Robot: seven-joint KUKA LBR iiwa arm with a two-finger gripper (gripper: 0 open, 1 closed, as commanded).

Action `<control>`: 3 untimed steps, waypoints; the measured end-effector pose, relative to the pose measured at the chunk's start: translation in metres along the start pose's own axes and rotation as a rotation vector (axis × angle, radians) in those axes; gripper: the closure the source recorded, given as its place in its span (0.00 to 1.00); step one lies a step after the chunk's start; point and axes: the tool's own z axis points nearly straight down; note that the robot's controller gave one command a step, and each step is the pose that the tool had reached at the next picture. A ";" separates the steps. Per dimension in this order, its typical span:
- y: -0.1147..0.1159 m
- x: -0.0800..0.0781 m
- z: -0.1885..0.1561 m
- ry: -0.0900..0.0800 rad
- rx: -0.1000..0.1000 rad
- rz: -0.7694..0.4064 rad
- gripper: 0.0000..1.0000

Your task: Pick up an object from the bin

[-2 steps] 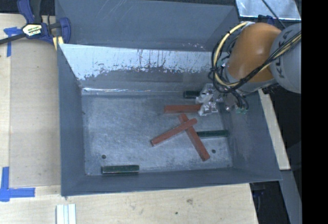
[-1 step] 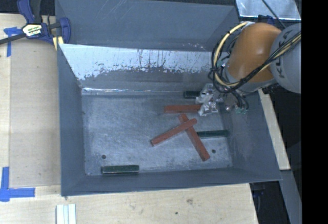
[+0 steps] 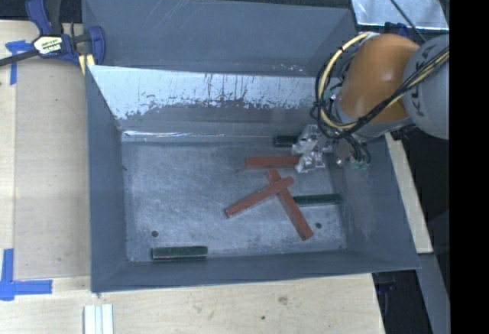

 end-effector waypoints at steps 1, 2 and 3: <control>0.000 0.000 0.000 0.000 0.000 0.000 1.00; 0.000 0.000 0.000 0.000 0.000 0.000 1.00; 0.000 0.000 0.000 0.000 0.000 0.000 1.00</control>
Offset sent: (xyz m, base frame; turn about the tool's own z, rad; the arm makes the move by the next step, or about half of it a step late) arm 0.0000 0.0000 0.0000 0.0000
